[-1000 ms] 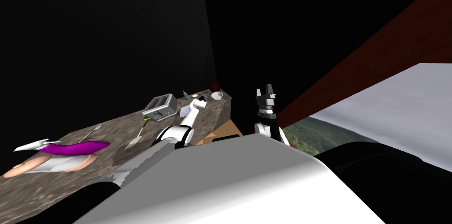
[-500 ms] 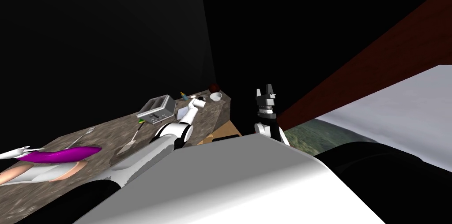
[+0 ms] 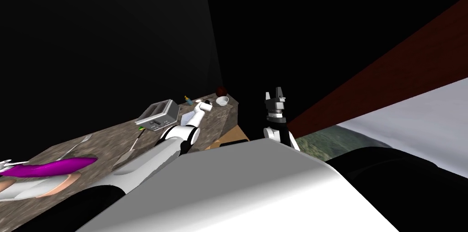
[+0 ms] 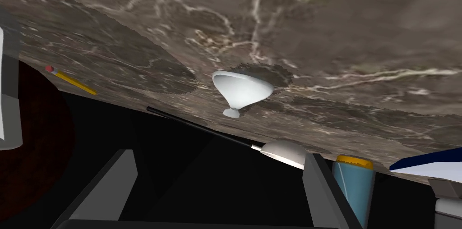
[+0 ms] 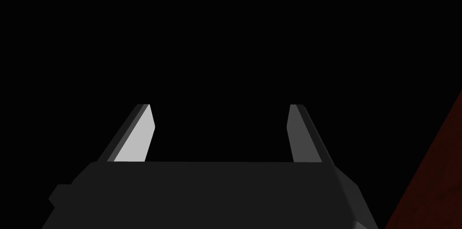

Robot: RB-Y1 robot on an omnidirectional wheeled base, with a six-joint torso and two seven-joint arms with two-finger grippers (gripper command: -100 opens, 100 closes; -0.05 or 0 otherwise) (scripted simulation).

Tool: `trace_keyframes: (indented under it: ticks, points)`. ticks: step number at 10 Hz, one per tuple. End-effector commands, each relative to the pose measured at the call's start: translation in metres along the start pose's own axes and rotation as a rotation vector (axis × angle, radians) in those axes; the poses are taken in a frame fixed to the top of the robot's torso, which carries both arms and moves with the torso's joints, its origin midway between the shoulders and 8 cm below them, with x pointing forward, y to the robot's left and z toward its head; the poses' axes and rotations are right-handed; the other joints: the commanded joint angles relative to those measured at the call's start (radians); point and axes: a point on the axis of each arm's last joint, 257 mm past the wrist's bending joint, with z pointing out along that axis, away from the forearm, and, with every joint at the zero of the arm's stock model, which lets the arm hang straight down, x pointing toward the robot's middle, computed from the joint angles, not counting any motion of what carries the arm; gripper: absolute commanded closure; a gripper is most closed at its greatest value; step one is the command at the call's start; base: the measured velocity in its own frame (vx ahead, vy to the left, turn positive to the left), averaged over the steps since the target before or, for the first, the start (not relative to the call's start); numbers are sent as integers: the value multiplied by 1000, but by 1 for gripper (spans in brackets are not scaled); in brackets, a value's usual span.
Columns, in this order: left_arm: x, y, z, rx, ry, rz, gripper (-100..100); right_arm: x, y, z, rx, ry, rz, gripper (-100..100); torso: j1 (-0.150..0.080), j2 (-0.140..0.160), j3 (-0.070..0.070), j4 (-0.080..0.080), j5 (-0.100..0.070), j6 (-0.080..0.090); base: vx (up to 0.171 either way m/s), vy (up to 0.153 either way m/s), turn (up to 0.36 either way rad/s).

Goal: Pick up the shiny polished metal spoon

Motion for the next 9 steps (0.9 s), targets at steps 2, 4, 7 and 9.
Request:
trace_keyframes:
  ticks: [2,4,7,9]
  points:
    - [8,25,6,-73,43,31,-100,0,0,0,0,0,0,0,-1,-1,-1,0,0,0,53,-36,-26]
    - [12,38,8,-109,66,46,-100,0,0,0,0,0,0,0,-2,-2,-1,-1,0,0,61,-38,-13]
    - [14,53,14,-112,57,30,-100,0,0,0,0,0,0,0,0,1,0,0,0,0,22,-4,-48]
    - [15,65,18,-120,54,21,-100,0,0,0,0,0,0,0,2,-2,-1,-1,0,0,66,16,-86]
